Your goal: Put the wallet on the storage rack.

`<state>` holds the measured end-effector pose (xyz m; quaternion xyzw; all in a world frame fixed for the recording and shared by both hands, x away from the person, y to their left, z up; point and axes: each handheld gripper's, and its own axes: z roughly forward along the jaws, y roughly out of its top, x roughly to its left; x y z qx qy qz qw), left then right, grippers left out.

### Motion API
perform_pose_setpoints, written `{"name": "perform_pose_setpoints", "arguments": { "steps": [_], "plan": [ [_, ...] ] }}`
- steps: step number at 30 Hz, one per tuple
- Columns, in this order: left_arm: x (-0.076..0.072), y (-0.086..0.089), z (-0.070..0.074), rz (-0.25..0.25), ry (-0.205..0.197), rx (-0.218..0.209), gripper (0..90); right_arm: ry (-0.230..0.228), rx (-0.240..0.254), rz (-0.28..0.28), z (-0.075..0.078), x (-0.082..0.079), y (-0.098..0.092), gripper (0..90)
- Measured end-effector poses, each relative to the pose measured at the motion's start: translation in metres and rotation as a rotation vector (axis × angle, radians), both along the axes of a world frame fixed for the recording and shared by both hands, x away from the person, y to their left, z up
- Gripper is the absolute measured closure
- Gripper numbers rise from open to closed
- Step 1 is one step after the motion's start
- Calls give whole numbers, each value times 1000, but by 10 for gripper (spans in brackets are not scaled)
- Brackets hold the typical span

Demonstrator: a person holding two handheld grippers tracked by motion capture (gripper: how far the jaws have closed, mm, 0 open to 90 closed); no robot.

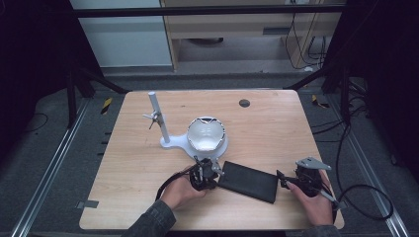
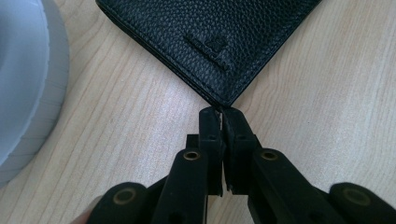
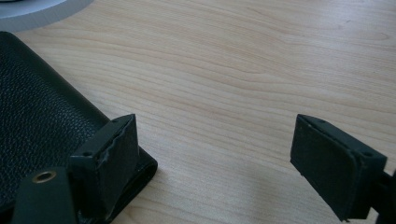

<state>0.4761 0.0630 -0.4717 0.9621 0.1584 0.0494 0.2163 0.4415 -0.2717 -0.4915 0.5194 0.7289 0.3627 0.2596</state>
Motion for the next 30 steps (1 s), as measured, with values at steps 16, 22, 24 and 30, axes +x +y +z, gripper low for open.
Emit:
{"name": "perform_pose_setpoints", "arguments": {
  "steps": [16,22,24,30],
  "plan": [
    [0,2,3,7,-12,-23,860,-36,0,91,6,-7,17,144],
    [0,1,5,5,-19,-38,862,-40,-8,123,7,-8,21,142],
    [0,1,6,0,-24,-34,862,-37,-8,124,7,-9,23,142],
    [1,1,6,16,-22,-59,862,-36,-4,138,7,-9,25,142]
  ]
}}
